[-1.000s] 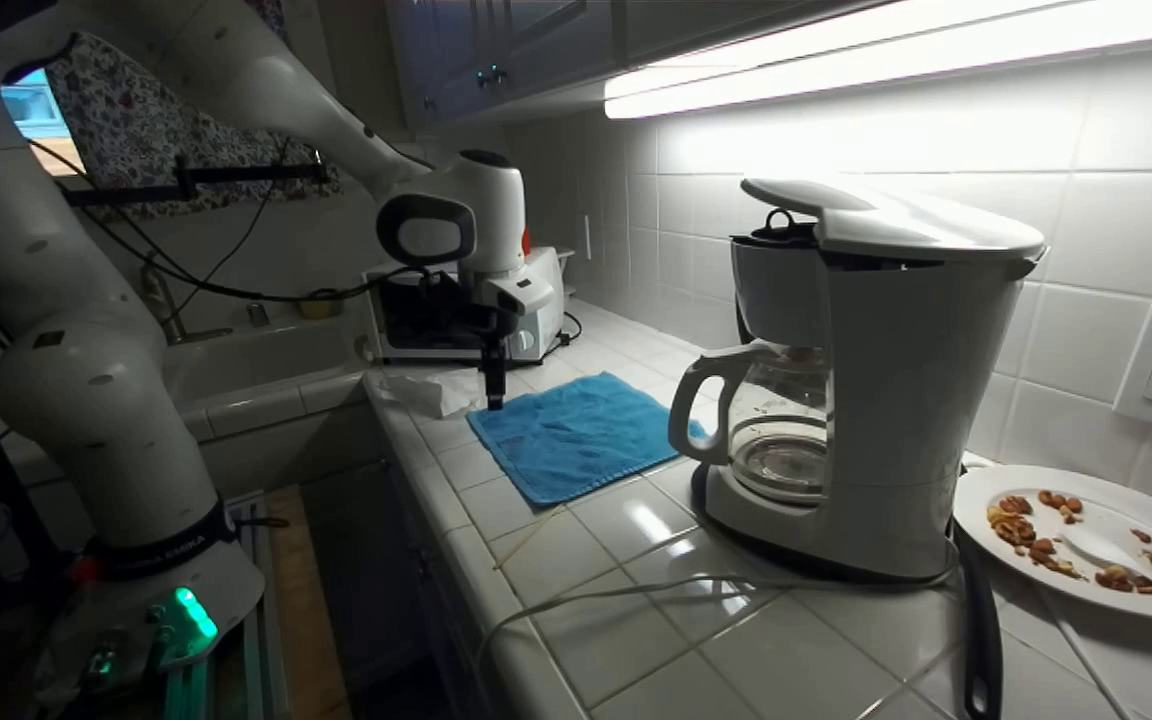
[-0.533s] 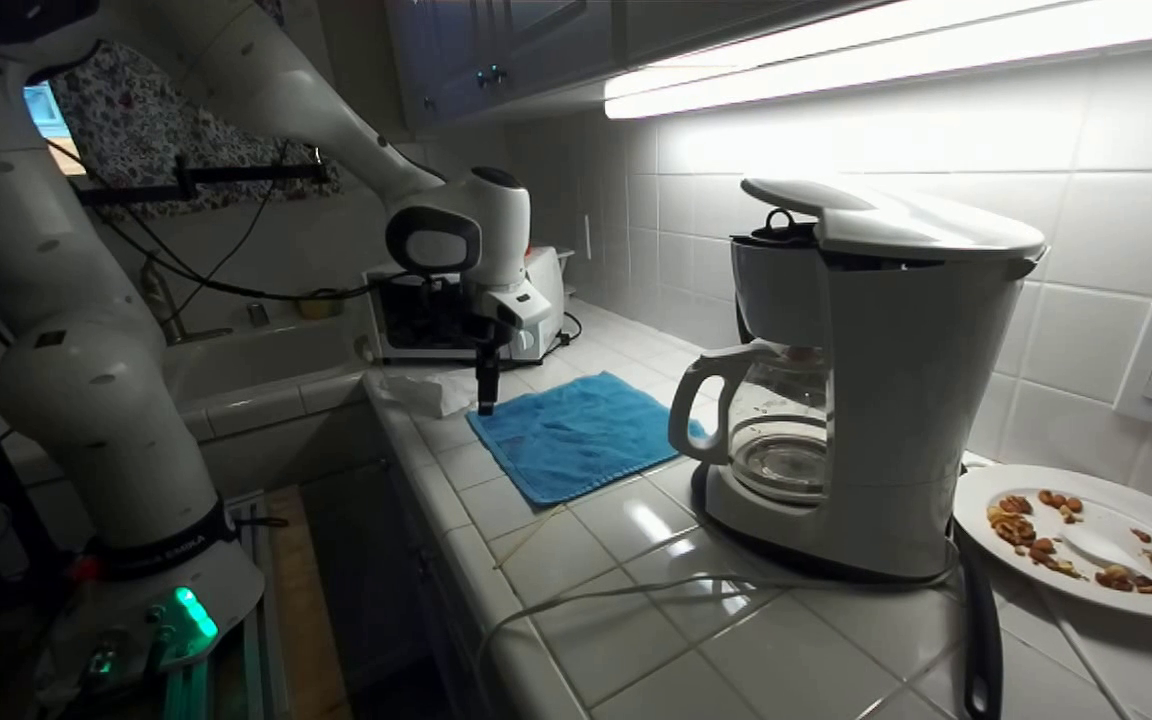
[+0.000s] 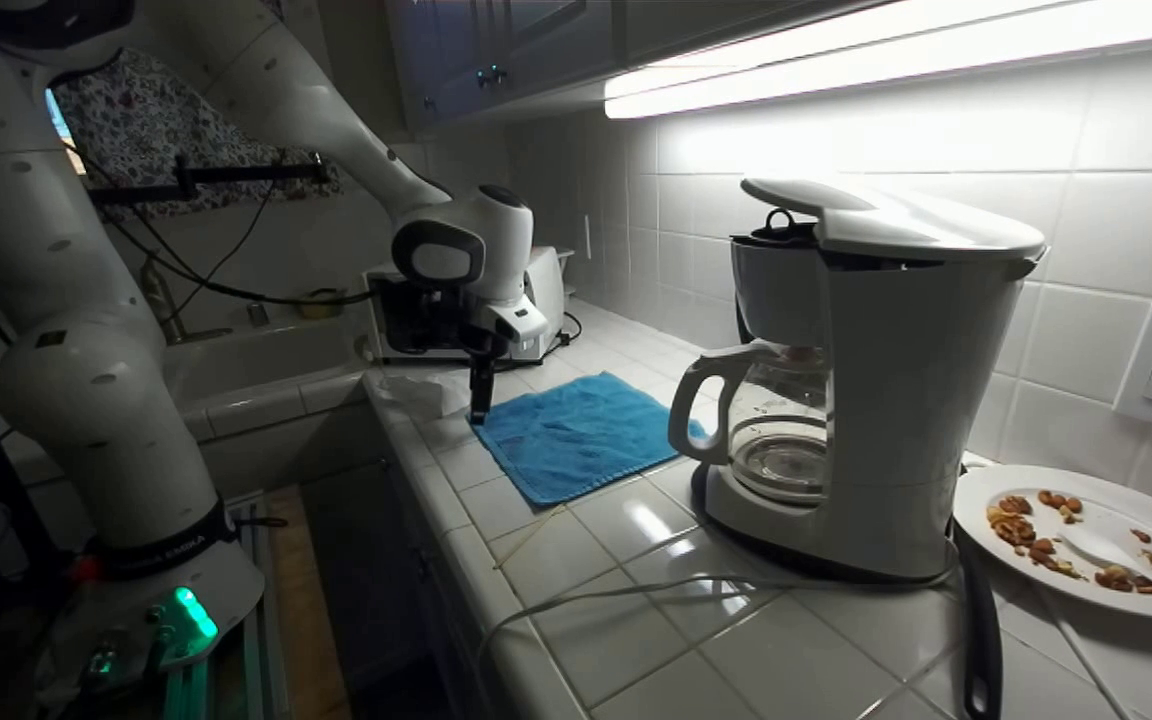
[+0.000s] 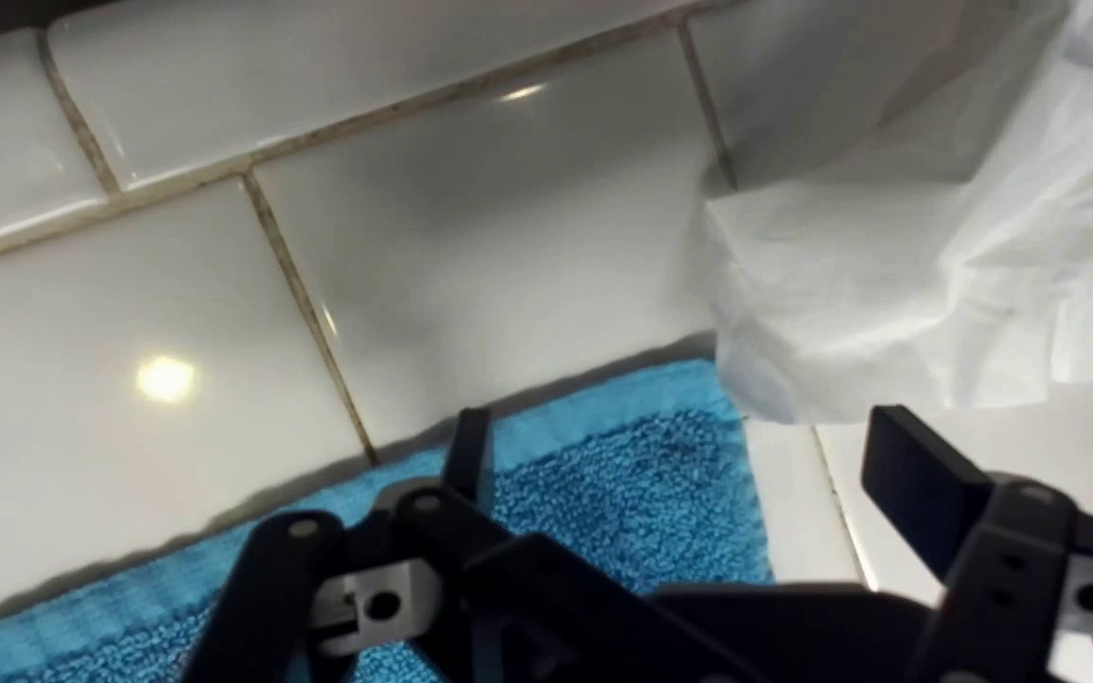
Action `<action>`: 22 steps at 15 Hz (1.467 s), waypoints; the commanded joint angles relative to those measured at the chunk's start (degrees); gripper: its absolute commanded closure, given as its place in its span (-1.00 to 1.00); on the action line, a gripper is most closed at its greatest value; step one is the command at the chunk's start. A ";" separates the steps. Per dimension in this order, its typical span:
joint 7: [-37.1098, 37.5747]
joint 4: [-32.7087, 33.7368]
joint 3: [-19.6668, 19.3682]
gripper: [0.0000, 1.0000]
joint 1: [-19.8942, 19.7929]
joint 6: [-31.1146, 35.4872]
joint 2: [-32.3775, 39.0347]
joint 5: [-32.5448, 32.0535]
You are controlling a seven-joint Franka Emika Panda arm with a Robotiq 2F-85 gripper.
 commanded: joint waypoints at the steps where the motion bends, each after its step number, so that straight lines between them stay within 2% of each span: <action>1: 0.40 1.67 0.71 -0.76 0.08 -0.59 2.33 1.85; 2: 0.51 1.76 0.80 -0.48 0.05 -0.54 2.63 1.83; 4: 0.63 2.00 0.94 -0.31 0.00 -0.48 3.14 1.79; 12: 0.76 2.65 0.88 0.86 -0.17 -0.40 3.75 1.00; 15: 0.93 2.02 0.58 0.96 -0.56 -0.24 3.52 0.12; 17: 1.11 1.54 0.40 0.92 -0.78 -0.13 3.16 -0.56; 18: 0.66 1.18 0.20 0.39 -1.00 -0.28 2.63 -0.56; 19: 0.55 0.81 0.13 0.38 -1.09 0.23 2.13 -0.52; 22: 0.20 -0.72 -0.03 -0.03 -1.45 3.62 -0.67 -1.05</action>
